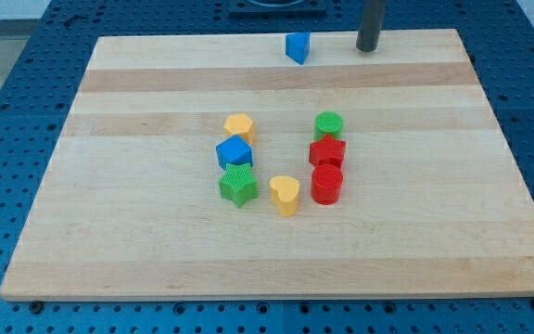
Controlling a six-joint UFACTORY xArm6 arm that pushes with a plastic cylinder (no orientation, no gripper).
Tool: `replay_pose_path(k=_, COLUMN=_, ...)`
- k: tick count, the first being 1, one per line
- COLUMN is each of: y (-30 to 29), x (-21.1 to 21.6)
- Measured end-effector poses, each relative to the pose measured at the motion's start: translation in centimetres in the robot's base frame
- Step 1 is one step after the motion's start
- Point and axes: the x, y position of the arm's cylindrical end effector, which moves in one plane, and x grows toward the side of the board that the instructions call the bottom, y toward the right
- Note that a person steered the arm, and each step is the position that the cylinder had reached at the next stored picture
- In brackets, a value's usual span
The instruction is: Move the blue triangle left and a bit down
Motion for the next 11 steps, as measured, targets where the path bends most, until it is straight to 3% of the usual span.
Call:
replay_pose_path(k=2, y=-4.0, x=-2.7)
replay_pose_path(k=4, y=-4.3, x=-0.8)
replay_pose_path(k=8, y=-10.3, x=-0.6)
replay_pose_path(k=11, y=-17.5, x=2.5)
